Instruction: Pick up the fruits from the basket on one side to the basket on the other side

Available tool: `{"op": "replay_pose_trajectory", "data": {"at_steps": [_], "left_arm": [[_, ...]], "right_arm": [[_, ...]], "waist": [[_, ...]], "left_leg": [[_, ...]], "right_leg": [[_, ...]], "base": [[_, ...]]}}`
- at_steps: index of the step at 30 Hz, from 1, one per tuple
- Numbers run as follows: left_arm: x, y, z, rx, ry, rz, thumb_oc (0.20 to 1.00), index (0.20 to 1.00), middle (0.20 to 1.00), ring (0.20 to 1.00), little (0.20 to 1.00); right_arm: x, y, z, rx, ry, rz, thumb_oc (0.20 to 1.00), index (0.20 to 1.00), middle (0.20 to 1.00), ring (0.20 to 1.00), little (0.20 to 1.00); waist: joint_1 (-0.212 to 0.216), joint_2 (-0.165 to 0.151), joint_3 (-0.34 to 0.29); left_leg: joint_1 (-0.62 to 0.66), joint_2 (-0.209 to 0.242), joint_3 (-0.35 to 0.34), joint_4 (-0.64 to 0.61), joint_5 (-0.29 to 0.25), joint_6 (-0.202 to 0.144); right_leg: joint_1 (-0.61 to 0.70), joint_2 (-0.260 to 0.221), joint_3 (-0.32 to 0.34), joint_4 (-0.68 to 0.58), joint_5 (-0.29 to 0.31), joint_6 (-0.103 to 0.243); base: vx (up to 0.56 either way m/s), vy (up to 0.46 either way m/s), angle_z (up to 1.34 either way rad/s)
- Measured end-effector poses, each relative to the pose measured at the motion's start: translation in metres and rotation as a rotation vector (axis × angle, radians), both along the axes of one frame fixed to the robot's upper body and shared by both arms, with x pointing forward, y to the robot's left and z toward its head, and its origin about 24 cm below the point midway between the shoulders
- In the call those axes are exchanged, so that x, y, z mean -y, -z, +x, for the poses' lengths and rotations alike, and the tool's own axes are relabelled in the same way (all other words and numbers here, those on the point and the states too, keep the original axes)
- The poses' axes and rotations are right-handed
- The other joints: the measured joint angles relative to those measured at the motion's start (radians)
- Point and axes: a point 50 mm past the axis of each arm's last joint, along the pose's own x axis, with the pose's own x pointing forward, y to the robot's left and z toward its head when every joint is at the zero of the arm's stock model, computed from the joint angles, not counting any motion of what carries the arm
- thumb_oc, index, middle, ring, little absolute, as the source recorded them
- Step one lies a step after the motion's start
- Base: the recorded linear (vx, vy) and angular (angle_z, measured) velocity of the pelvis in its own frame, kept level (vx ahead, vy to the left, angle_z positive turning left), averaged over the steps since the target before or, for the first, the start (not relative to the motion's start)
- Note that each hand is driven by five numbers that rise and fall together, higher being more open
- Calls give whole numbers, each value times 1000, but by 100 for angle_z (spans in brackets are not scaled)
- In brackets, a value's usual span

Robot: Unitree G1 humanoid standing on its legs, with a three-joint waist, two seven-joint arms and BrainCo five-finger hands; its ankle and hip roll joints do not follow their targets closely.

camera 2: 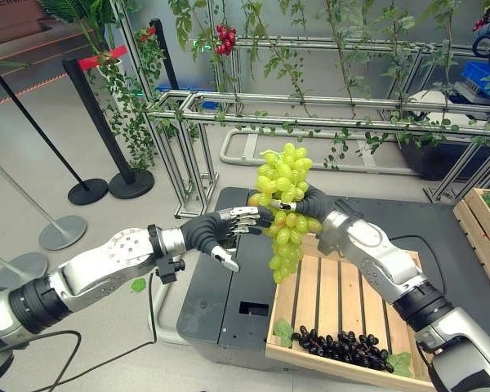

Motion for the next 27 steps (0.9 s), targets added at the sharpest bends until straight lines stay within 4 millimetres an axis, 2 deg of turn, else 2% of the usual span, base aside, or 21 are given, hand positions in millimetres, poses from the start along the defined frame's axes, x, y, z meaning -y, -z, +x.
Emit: {"op": "replay_pose_trajectory", "data": {"at_steps": [9, 15, 19, 25, 27], "left_arm": [[13, 11, 4, -89, -3, -24, 1000, 1000, 1000, 1000, 1000], [12, 17, 7, -119, -30, -12, 1000, 1000, 1000, 1000, 1000], [14, 20, 8, -130, -38, -18, 1000, 1000, 1000, 1000, 1000], [7, 25, 7, -146, -82, -62, 1000, 1000, 1000, 1000, 1000], [1, 23, 6, -144, -101, -90, 1000, 1000, 1000, 1000, 1000]], "right_arm": [[-4, 2, 5, -5, 32, 0, 200, 200, 200, 200, 200], [-15, 7, 6, -4, 37, 7, 200, 200, 200, 200, 200], [-15, 7, 6, 10, 39, -19, 200, 200, 200, 200, 200], [-16, 4, 5, 26, 35, -17, 200, 200, 200, 200, 200], [-17, -2, 5, 52, 30, -1, 200, 200, 200, 200, 200]], "waist": [[2, 0, -21], [2, 0, -26], [3, -1, -38], [5, 1, -54], [5, 1, -54]], "left_leg": [[2, 0, 3, -2, 0, 0], [9, 0, 10, -5, 0, 0], [9, 0, 10, -8, 0, 0], [10, 2, 11, -15, 0, 0], [10, 4, 11, -16, 0, 0]], "right_leg": [[-1, 0, 3, -1, 0, 0], [0, 0, 9, -1, 1, 0], [-1, 0, 10, -2, 1, 0], [2, 4, 11, -17, 6, 0], [8, 8, 11, -32, 13, -1]], "base": [[0, 0, 0], [0, 0, -2], [0, 0, 0], [0, 0, 0], [0, 0, 0]]}}
